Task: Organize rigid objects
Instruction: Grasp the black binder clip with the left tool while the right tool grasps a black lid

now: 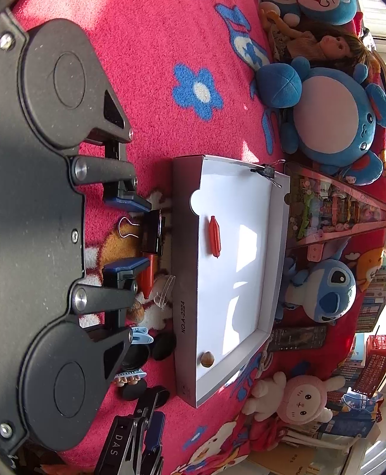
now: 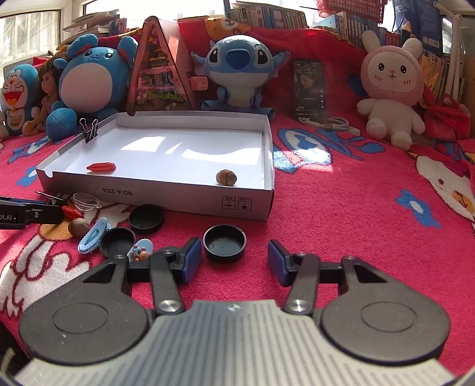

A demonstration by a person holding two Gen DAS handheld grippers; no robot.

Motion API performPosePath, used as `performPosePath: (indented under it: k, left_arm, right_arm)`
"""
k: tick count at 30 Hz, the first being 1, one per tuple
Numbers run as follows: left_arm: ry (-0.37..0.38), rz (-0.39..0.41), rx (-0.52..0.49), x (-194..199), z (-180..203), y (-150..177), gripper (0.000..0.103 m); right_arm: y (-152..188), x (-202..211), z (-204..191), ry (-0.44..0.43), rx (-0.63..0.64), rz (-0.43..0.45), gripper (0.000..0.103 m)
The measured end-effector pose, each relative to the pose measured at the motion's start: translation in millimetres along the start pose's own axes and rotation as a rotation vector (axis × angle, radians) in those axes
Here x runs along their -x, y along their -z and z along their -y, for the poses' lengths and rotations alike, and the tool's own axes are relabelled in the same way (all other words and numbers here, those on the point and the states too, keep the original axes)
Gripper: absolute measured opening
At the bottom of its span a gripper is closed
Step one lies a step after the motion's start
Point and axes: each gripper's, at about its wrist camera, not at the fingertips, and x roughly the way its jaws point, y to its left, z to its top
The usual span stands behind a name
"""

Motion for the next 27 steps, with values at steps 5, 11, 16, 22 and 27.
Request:
performPosePath:
  k: [5,11,16,22,27]
  left_arm:
    - [-0.03,0.024,-0.012,-1.1,2.0,-2.2,0.038]
    - [-0.003,0.022,0.033,-7.5,-1.4,-6.3,0.038]
    - [-0.002,0.025,0.05,-4.8,-2.7,-6.4,0.029]
    - [-0.022,0.057,-0.002,14.3,1.4,-4.6,0.029]
    - [-0.019,0.086,0.007,31.6,-2.1,-13.0,0.029]
  right_arm:
    - [-0.4,-3.2,-1.2,0.0,0.001,-0.002,0.062]
    - [-1.1,-5.5,-3.3,0.0,0.005,-0.003,0.052]
    - [-2.0,-4.8,-6.6,-0.005,0.008,-0.001,0.038]
    - [-4.3,2.6,-6.5,-0.004,0.005,0.012,0.037]
    - [-10.6,14.4,-4.5,0.001,0.012,0.034,0.037]
